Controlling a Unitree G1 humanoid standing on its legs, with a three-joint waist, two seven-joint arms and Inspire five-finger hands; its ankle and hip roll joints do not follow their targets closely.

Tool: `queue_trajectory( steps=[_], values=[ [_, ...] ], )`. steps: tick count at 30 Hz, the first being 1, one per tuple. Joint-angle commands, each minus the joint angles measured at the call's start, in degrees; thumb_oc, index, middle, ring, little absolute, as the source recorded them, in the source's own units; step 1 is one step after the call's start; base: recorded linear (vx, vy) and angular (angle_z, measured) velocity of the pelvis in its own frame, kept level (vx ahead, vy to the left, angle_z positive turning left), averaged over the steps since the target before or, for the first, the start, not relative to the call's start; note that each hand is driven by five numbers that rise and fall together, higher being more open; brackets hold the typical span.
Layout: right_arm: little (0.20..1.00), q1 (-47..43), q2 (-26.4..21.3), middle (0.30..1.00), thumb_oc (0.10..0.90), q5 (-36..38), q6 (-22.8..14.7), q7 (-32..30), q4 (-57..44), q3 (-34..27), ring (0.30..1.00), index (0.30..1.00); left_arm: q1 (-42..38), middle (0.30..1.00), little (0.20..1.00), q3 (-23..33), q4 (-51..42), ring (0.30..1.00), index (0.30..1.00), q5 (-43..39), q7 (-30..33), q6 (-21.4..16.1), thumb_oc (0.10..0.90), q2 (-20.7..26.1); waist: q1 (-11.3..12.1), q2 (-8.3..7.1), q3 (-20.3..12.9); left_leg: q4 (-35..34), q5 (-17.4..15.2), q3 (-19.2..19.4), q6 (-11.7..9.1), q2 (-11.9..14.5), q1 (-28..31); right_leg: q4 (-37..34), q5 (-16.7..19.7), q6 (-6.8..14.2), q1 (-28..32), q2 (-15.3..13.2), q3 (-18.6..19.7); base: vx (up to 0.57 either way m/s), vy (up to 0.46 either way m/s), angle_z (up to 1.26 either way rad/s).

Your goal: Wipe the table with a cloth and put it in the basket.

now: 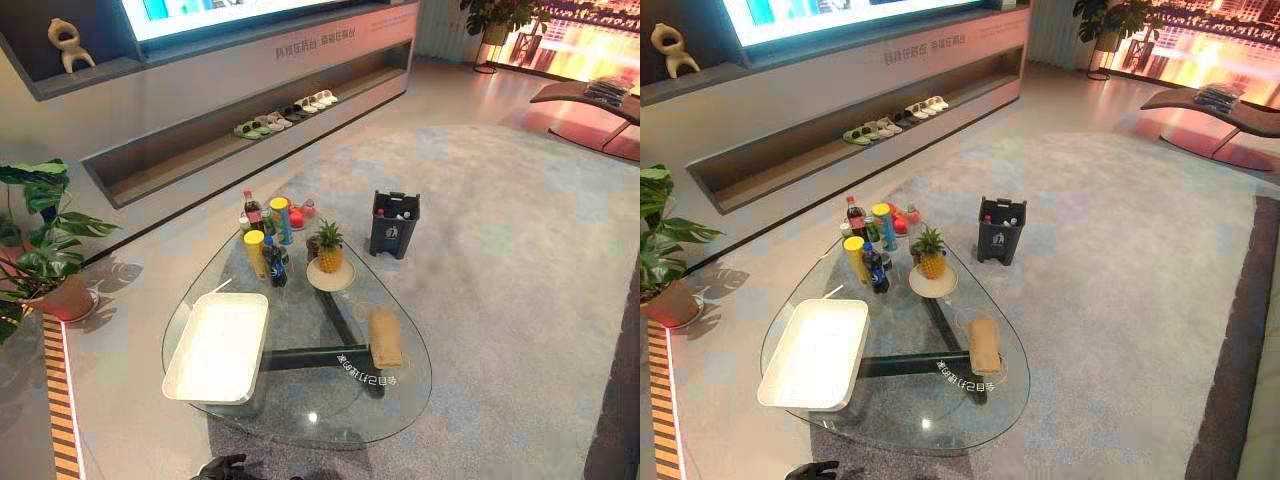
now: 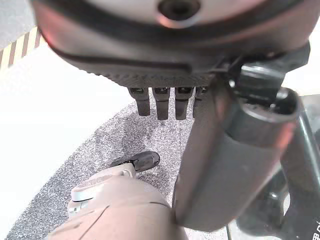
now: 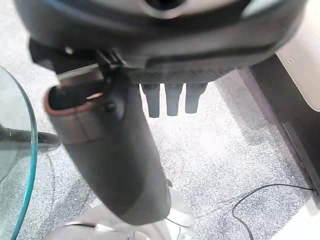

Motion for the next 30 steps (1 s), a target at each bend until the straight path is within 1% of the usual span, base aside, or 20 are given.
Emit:
queue_trajectory(
  steps=[1, 9, 22, 30],
  values=[
    [0.900, -4.5, -1.6, 0.900, 0.800, -0.4, 1.3, -0.7, 2.7, 0.9, 0.900, 0.900, -3.7, 0.900, 0.900, -1.0, 4.0, 0.900, 0.900, 1.1, 0.2, -0.5, 0.800, 0.3, 0.2, -1.16, -0.1, 0.0, -3.8, -0.6, -0.3, -1.4, 0.6, 1.5, -0.4, 2.0, -0.7, -1.0, -1.4, 0.07, -0.098, -0.36],
    [0.900, -4.5, -1.9, 0.900, 0.800, -0.7, 1.5, -0.4, 2.3, 0.9, 0.900, 0.900, -4.1, 0.900, 0.900, -0.8, 3.7, 0.900, 0.900, 0.0, -0.4, -0.2, 0.800, 0.5, 0.1, -1.18, 0.0, 0.0, -3.7, -0.5, -0.2, -1.3, 0.5, 1.6, -0.4, 2.1, -0.8, -1.0, -1.4, 0.00, 0.000, 0.00],
    [0.900, -4.1, -1.5, 0.900, 0.800, -1.0, 1.0, -0.7, 2.6, 0.7, 0.900, 0.900, -3.5, 0.900, 0.900, -0.2, 4.3, 0.900, 0.900, 0.5, 0.2, -1.2, 0.800, 0.2, 0.1, -1.34, -0.3, 0.0, -3.7, -0.4, -0.2, -1.3, 0.6, 1.6, -0.4, 2.0, -0.7, -1.0, -1.4, 0.00, 0.000, 0.00],
    [0.900, -4.4, -1.8, 0.900, 0.800, -1.0, 1.7, -0.4, 2.6, 0.6, 0.900, 0.900, -3.4, 0.900, 0.900, 0.1, 4.4, 0.900, 0.900, 0.9, 0.7, -1.5, 0.800, 0.3, 0.3, -1.36, -0.1, 0.0, -3.8, -0.5, -0.2, -1.2, 0.8, 1.8, -0.7, 1.9, -0.6, -0.9, -1.5, 0.00, 0.000, 0.00]
  ],
)
